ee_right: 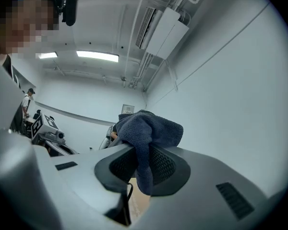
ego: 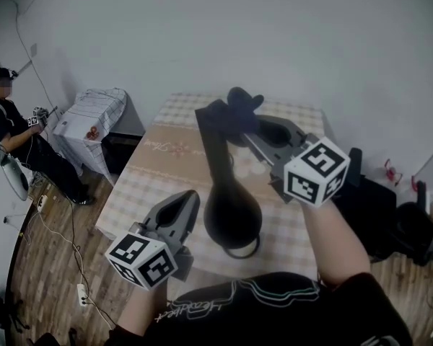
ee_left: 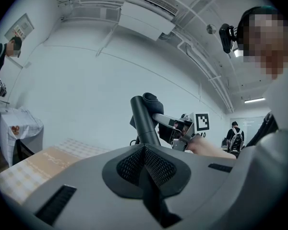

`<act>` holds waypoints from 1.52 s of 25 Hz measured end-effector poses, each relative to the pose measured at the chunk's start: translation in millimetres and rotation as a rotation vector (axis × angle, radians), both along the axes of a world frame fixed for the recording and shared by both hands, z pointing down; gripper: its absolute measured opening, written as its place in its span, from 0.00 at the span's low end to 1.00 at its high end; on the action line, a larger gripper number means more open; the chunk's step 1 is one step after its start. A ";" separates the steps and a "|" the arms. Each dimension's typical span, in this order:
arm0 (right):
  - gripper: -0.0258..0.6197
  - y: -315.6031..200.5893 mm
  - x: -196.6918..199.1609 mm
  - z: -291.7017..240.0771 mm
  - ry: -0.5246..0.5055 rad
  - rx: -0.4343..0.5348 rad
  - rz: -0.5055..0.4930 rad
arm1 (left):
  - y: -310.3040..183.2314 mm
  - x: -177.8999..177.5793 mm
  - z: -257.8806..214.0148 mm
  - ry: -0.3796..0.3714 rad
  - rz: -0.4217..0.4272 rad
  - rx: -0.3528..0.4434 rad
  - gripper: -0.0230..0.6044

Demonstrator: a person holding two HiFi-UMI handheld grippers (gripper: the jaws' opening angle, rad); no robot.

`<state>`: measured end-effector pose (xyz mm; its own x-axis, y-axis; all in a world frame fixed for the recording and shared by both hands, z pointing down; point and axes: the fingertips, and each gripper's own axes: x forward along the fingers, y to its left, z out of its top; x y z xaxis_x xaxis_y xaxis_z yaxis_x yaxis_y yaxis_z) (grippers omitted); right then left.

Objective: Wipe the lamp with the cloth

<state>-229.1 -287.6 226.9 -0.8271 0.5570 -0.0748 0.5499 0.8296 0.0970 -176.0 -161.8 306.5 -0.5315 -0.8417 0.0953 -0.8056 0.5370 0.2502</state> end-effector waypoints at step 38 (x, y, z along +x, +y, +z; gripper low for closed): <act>0.13 19.8 52.1 96.7 0.011 0.076 -0.360 | -22.0 47.4 28.6 0.016 -0.096 -0.049 0.04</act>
<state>-177.1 -267.9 323.6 -0.5774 0.8164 -0.0140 0.8069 0.5731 0.1433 -128.6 -183.8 335.1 -0.6079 -0.7807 0.1445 -0.7457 0.6239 0.2338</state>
